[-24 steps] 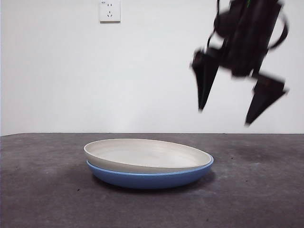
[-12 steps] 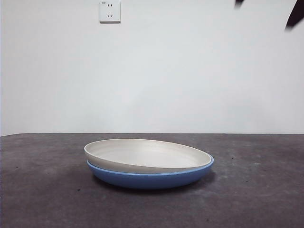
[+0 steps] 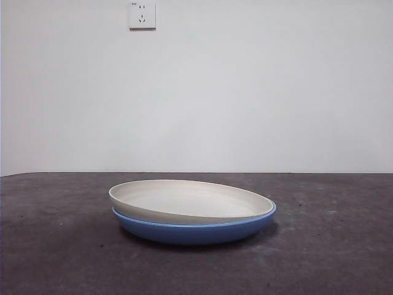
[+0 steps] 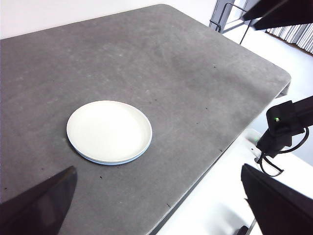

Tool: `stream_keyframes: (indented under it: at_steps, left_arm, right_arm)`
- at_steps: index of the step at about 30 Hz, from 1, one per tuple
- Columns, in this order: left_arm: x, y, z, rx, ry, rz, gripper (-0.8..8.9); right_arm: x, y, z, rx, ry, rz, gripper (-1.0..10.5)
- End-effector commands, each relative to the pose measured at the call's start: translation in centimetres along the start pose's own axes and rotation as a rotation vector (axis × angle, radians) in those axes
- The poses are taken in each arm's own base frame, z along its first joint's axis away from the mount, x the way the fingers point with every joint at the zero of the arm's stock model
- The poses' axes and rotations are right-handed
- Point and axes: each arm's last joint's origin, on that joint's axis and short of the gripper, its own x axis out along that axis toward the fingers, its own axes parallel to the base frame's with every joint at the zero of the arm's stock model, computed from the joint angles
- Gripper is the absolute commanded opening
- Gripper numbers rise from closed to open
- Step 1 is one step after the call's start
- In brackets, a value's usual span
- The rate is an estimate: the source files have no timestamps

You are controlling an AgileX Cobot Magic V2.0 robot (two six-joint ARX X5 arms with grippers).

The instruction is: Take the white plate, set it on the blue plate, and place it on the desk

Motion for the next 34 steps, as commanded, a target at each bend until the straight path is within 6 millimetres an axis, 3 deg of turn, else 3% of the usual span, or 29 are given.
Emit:
stream_keyframes:
  at_steps: [1,10,18,20,21,23,24,25,34]
  left_arm:
    - [-0.2,-0.1,0.3,0.002,-0.016,-0.005,6.56]
    - [-0.2,0.0,0.2,-0.001,-0.006,-0.005,6.53]
    - [-0.2,0.0,0.0,-0.008,0.013,-0.004,6.37]
    - [-0.2,0.0,0.0,-0.007,0.013,-0.004,5.04]
    - [-0.2,0.0,0.0,-0.007,0.013,-0.004,3.74]
    - [-0.2,0.0,0.0,-0.007,0.013,-0.004,0.79]
    - [-0.2,0.0,0.0,-0.008,0.013,-0.004,-0.09]
    - [-0.2,0.0,0.0,-0.009,0.011,-0.004,0.22]
    - [-0.2,0.0,0.1,-0.005,-0.001,-0.005,0.20]
  right_arm:
    - [-2.3,0.2,-1.8,0.024,-0.011,0.009,6.4]
    - [-7.2,0.4,-6.2,0.003,-0.201,0.048,6.4]
    - [-7.8,0.5,-6.9,-0.007,-0.219,0.087,6.4]
    - [-7.8,0.5,-6.9,-0.006,-0.219,0.085,5.9]
    - [-7.8,0.5,-6.9,-0.006,-0.220,0.084,4.7]
    - [-7.8,0.5,-6.9,-0.005,-0.220,0.079,0.8]
    - [-7.8,0.5,-6.9,-0.006,-0.221,0.077,-0.1]
    - [-7.8,0.5,-6.9,-0.006,-0.221,0.077,0.3]
    - [-7.8,0.5,-6.9,-0.013,-0.222,0.078,0.3]
